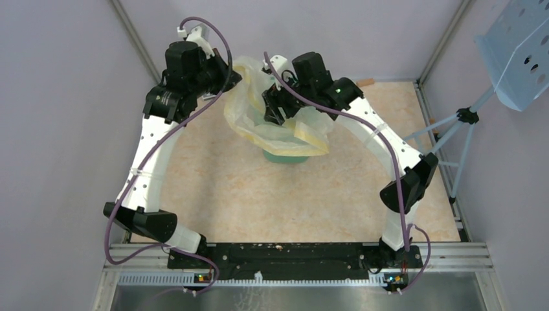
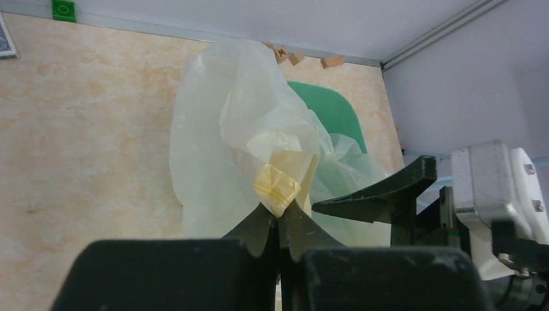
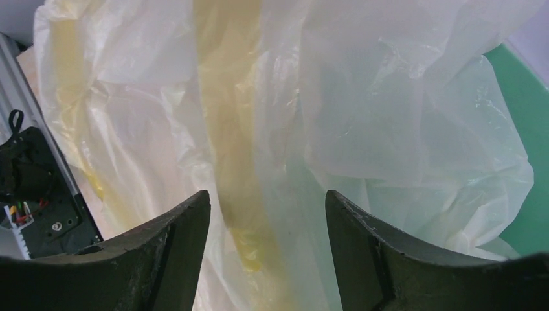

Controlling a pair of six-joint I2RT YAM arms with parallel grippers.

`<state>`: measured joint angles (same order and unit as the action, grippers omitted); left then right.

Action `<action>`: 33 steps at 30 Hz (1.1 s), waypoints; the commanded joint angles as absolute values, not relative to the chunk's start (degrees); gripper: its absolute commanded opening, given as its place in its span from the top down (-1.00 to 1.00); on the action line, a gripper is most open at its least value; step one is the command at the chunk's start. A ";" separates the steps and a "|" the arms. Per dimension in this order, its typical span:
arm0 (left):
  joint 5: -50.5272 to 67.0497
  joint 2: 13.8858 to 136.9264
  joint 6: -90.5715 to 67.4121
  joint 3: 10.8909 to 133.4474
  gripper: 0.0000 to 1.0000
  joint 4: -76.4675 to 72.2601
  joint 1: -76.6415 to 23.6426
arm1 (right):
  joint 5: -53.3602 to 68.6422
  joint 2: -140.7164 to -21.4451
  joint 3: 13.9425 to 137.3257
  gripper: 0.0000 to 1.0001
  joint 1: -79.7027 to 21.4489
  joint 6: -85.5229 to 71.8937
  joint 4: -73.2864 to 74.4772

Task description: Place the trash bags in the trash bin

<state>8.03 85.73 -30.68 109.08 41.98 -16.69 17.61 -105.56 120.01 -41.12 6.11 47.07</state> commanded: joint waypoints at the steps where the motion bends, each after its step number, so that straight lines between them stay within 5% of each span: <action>1: 10.86 85.07 -32.56 109.67 1.00 38.50 -15.38 | 15.36 -106.72 121.73 -0.29 -41.22 7.13 45.13; 6: 12.37 85.42 -33.43 110.32 1.00 37.78 -14.06 | 14.47 -107.18 121.10 0.03 -41.26 7.12 45.34; 9: 12.89 85.73 -33.57 110.72 1.00 37.07 -13.81 | 13.17 -107.11 121.82 0.79 -41.21 6.05 45.20; 11: 13.35 86.15 -33.29 110.68 1.00 36.54 -13.80 | 13.06 -106.91 123.32 1.00 -40.62 3.61 44.68; 17: 13.47 88.29 -31.04 110.45 1.00 35.50 -13.80 | 26.44 -105.20 123.22 1.00 -29.54 -16.66 36.14; 25: 15.05 94.56 -30.81 114.32 0.96 32.77 -13.54 | 29.12 -109.31 128.19 1.00 -18.99 -25.46 36.42; 33: 15.77 99.59 -27.84 116.44 0.41 33.01 -12.65 | 22.99 -116.11 136.41 1.00 -15.36 -25.17 44.65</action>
<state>15.49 98.67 -30.59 113.80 35.97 -13.72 24.69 -113.67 133.78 -16.95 -22.98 41.10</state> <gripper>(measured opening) 0.270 0.004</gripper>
